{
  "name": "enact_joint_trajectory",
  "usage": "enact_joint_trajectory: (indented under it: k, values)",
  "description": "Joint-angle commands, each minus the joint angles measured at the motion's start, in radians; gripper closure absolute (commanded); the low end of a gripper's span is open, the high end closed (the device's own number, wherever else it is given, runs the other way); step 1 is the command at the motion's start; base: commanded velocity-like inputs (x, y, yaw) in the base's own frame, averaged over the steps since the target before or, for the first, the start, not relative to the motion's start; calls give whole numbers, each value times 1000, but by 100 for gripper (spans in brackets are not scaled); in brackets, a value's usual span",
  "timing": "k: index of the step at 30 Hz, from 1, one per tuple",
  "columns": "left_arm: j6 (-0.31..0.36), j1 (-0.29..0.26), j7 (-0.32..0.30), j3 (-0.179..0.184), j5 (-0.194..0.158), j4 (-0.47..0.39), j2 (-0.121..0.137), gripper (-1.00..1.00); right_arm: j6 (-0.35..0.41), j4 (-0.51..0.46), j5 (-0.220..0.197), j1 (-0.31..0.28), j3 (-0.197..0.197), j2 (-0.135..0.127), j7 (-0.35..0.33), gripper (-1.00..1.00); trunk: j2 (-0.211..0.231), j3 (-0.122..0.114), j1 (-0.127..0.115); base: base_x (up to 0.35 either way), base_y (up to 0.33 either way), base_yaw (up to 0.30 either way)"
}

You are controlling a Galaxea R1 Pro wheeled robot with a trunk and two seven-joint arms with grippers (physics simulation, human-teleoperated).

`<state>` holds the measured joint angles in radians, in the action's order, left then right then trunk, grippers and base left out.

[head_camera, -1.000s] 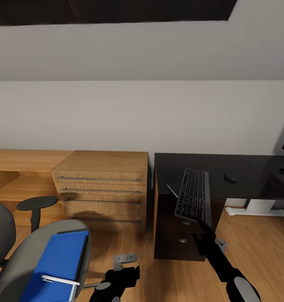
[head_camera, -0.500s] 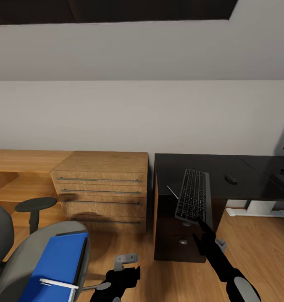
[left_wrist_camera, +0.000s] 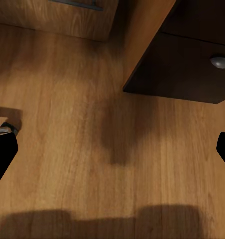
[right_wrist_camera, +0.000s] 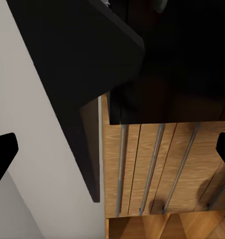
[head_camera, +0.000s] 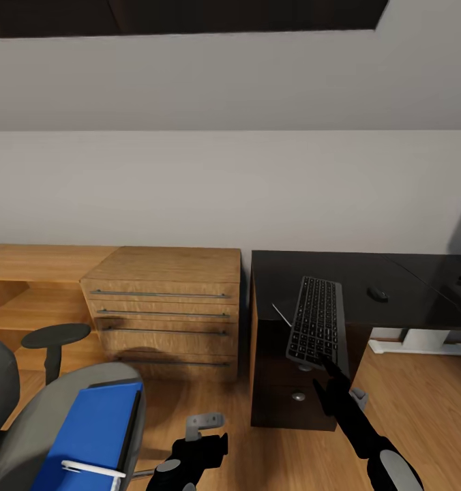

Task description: In the bedroom, organize the workspace by keeping the computer under the desk, ensuring the monitor is on the desk, placing the keyboard on the desk next to the monitor, placing the mouse on the desk next to the keyboard, moving the folder from the swivel chair onto the desk next to the mouse, stacking the notebook on top of the folder with the pen on top of the notebook, and positioning the swivel chair next to the desk.

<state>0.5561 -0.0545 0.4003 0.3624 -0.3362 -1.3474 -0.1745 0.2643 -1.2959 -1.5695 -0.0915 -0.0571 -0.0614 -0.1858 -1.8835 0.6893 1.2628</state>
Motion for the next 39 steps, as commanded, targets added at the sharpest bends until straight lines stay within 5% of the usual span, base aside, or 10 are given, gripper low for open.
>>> enact_joint_trajectory:
  k: [1,9,39]
  values:
    - [2,-1,9,1,-10,-1,0,-100,6,-1,-8,0,-1,0,-1,-100,0,1,0,5,1,0]
    - [1,-1,10,1,-9,-1,0,-100,6,-3,-7,0,-1,0,-1,-100,28,-12,-15,1,0,0]
    - [1,-1,9,1,-9,-1,0,-100,2,-5,-6,0,-3,0,-3,-100,28,-12,-15,0,0,0]
